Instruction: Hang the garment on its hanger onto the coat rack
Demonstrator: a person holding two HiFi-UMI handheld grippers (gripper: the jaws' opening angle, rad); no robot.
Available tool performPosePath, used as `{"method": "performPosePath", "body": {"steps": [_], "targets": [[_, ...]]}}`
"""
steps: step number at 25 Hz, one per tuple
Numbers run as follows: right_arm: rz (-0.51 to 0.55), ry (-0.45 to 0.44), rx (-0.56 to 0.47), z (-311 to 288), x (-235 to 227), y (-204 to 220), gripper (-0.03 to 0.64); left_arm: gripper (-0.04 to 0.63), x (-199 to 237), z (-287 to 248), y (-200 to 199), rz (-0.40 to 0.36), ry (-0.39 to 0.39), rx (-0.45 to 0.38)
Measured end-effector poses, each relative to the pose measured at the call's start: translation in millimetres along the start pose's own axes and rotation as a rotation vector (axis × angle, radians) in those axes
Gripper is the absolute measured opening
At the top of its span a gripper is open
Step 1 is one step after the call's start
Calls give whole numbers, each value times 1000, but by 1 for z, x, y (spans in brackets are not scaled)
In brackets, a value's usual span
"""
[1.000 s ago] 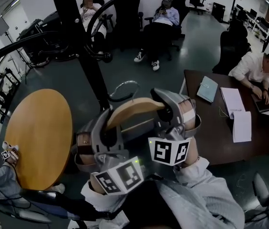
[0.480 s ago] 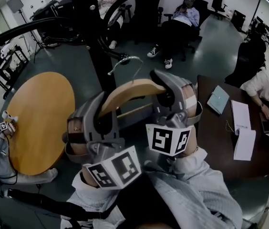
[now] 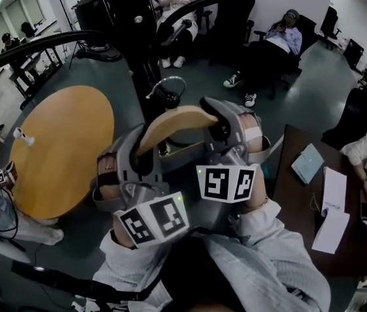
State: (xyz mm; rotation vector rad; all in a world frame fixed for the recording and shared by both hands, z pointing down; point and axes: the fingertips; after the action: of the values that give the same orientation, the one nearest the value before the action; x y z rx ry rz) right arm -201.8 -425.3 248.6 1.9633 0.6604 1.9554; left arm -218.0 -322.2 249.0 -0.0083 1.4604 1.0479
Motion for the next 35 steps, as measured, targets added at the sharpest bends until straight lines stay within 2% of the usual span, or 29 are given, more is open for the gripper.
{"method": "performPosePath", "body": {"steps": [9, 13, 15, 20, 24, 27, 31, 35], "targets": [[-37, -118, 0, -38, 24, 18, 14, 44, -18, -22, 28, -1, 27, 93], [-46, -149, 6, -51, 38, 25, 14, 46, -28, -29, 43, 8, 40, 120], [-41, -152, -1, -56, 42, 26, 14, 44, -30, -31, 48, 6, 21, 119], [-30, -117, -51, -55, 43, 25, 14, 44, -28, -28, 48, -34, -78, 64], [-41, -103, -101, -47, 45, 21, 23, 47, -25, -20, 47, -44, -118, 20], [-64, -138, -132, -39, 50, 17, 32, 73, -25, -12, 43, -7, -94, -26], [-111, -225, -219, -24, 52, 9, 79, 118, -24, -1, 35, 59, -26, -81], [-94, -308, -302, -2, 55, -6, 143, 140, -17, 8, 32, 60, 2, -126]]}}
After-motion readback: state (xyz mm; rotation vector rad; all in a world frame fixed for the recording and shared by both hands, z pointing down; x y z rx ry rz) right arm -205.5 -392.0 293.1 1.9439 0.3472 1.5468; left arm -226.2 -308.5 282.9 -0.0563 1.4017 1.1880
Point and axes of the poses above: the fingertips, and each gripper's own axes: z backward along the fingers, x to its left, y out of its underside, and after that the axes turned 14 degrees about -y, right-handed
